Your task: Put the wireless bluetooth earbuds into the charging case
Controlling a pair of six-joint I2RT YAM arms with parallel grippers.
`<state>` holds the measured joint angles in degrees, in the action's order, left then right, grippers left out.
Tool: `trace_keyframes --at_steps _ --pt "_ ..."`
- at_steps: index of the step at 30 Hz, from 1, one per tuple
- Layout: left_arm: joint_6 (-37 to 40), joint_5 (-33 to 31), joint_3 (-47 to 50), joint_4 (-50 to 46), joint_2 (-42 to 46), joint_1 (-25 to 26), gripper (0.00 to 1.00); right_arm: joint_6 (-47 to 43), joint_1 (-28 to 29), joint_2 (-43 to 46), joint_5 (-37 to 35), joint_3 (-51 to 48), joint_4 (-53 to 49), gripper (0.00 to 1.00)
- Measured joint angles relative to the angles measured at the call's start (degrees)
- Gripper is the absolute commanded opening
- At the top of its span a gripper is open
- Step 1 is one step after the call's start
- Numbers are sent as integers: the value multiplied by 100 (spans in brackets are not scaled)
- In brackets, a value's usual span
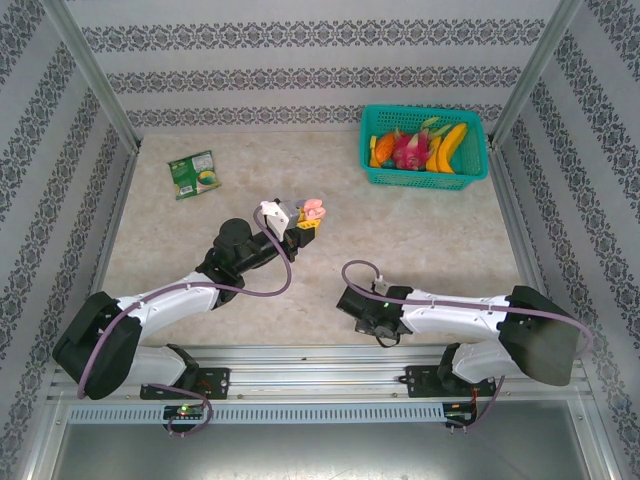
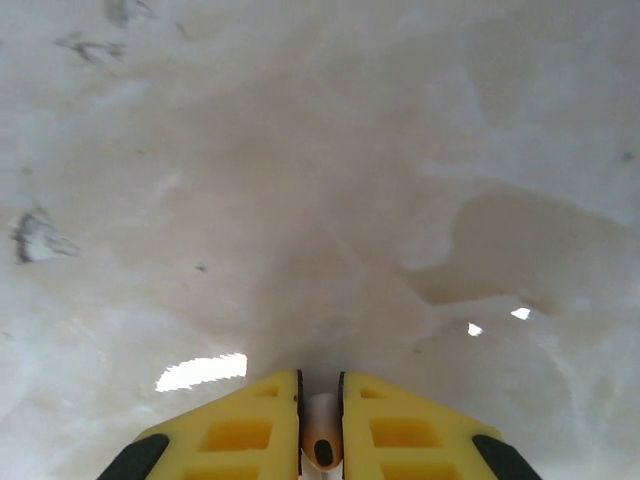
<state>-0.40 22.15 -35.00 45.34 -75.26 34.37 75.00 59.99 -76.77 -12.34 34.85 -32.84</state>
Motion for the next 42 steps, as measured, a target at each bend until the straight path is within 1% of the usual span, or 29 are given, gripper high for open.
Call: trace_keyframes --at_steps 4,8,15,19,23,28,32,42 --pt "0 0 0 2 0 0 0 -212 -267 -173 17 238 310 15" --pt "-2 0 0 2 0 0 0 -632 -614 -470 42 675 498 15" --pt "0 -35 0 -7 2 0 0 -1652 -1165 -1545 205 1672 691 15" --pt "0 -149 4 -162 90 -11 0 -2133 -1307 -2059 297 2022 699 15" --pt "2 -249 28 -282 195 -48 0 -2371 -1329 -2186 387 2079 697 14" --pt "4 -299 42 -317 254 -48 0 -2446 -1329 -2114 426 2061 704 14" --pt "4 -341 39 -317 254 -48 0 -2448 -1351 -1757 424 1947 702 14" --pt "2 -389 39 -319 254 -63 0 -2555 -1687 -46 310 1674 765 15"
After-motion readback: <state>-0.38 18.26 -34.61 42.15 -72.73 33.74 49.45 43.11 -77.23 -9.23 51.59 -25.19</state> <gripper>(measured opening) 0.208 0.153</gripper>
